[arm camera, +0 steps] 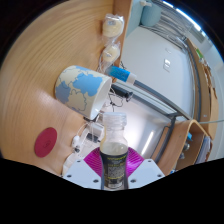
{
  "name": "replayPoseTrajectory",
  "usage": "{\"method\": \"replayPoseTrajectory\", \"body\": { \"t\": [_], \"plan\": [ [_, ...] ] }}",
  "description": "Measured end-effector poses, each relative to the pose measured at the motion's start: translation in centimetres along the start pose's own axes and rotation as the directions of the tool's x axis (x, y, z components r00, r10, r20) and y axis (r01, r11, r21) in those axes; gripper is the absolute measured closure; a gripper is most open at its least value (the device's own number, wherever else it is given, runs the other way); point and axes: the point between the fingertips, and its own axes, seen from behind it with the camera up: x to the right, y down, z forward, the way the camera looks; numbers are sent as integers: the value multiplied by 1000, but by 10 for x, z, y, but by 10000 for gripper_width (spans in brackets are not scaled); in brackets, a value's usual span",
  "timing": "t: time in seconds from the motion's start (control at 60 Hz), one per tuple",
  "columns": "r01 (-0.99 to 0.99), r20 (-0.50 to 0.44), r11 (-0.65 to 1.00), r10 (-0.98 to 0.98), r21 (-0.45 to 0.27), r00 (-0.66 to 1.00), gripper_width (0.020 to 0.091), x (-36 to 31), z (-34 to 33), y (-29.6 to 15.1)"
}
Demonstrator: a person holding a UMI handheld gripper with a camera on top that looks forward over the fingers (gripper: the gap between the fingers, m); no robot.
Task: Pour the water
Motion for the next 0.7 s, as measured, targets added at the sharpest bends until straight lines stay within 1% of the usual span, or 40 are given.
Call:
{"method": "replayPoseTrajectory", "body": {
  "t": [0.167, 0.217, 0.267, 0.35, 0.45, 0.483, 0.533, 0.567, 0.6, 0.65, 0.7],
  "plan": [
    [177, -48, 984, -178, -10, 983, 843, 10, 8, -10],
    [179, -40, 984, -179, 0, 983, 843, 8, 9, -14],
    [180, -28, 984, -180, -5, 983, 843, 5, 11, -14],
    [190, -42, 982, -190, -5, 981, 842, 7, 11, -17],
    [138, -40, 990, -138, 8, 990, 842, 6, 10, -18],
    [98, -43, 995, -97, 9, 994, 841, 7, 8, -18],
    [-14, -36, 999, 15, 32, 999, 840, 9, 5, -16],
    [-124, -17, 992, 125, 36, 992, 841, 7, 3, -12],
    [-264, 25, 964, 263, 32, 965, 841, 0, 1, -8],
    [-486, 86, 874, 483, 22, 872, 840, -10, -3, -5],
    [-677, 139, 736, 670, 1, 729, 842, -17, -7, -1]
  ]
}}
